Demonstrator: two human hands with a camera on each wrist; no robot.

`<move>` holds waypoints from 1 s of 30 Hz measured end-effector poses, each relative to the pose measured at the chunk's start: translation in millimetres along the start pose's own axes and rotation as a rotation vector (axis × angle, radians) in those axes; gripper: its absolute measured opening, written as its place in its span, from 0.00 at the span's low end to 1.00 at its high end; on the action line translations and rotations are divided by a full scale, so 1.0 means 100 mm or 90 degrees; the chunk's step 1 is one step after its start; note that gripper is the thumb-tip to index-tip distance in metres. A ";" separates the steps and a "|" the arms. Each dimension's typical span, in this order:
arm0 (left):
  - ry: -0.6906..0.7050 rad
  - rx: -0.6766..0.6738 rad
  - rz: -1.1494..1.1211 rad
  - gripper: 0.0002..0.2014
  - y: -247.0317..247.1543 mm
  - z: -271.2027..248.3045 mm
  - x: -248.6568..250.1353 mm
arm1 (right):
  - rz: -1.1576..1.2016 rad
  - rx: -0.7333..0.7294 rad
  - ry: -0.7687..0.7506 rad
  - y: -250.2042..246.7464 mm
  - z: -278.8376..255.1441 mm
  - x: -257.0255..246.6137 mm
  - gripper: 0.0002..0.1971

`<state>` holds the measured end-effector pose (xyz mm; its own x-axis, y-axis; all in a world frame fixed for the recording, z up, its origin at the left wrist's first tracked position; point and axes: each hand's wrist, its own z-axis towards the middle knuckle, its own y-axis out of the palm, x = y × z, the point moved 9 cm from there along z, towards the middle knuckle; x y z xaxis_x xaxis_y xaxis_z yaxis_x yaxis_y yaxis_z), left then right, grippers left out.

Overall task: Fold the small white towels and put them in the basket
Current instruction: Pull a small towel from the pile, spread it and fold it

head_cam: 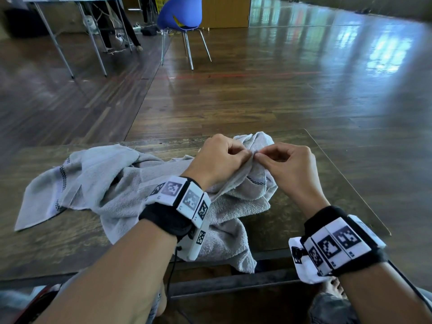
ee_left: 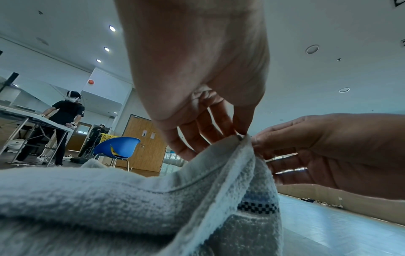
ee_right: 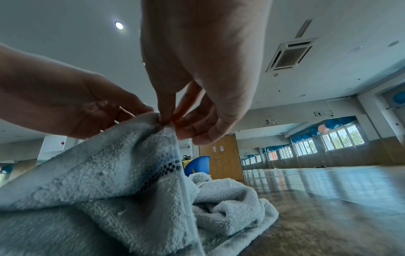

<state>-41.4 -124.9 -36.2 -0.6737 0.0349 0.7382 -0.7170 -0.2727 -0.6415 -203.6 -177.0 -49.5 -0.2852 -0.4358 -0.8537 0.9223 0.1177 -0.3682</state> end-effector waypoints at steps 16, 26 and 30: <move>0.007 0.012 -0.032 0.05 -0.03 -0.01 0.03 | -0.026 0.000 -0.010 0.02 0.02 -0.03 0.03; -0.002 0.003 -0.043 0.06 0.00 -0.02 0.02 | -0.015 -0.023 -0.037 0.04 0.03 -0.04 0.06; -0.001 0.007 -0.047 0.05 0.00 -0.02 0.01 | -0.028 -0.026 -0.036 0.03 0.02 -0.04 0.08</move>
<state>-42.7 -123.2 -35.9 -0.6186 0.0541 0.7838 -0.7629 -0.2797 -0.5829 -199.3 -177.0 -46.6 -0.3083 -0.4911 -0.8147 0.8977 0.1333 -0.4200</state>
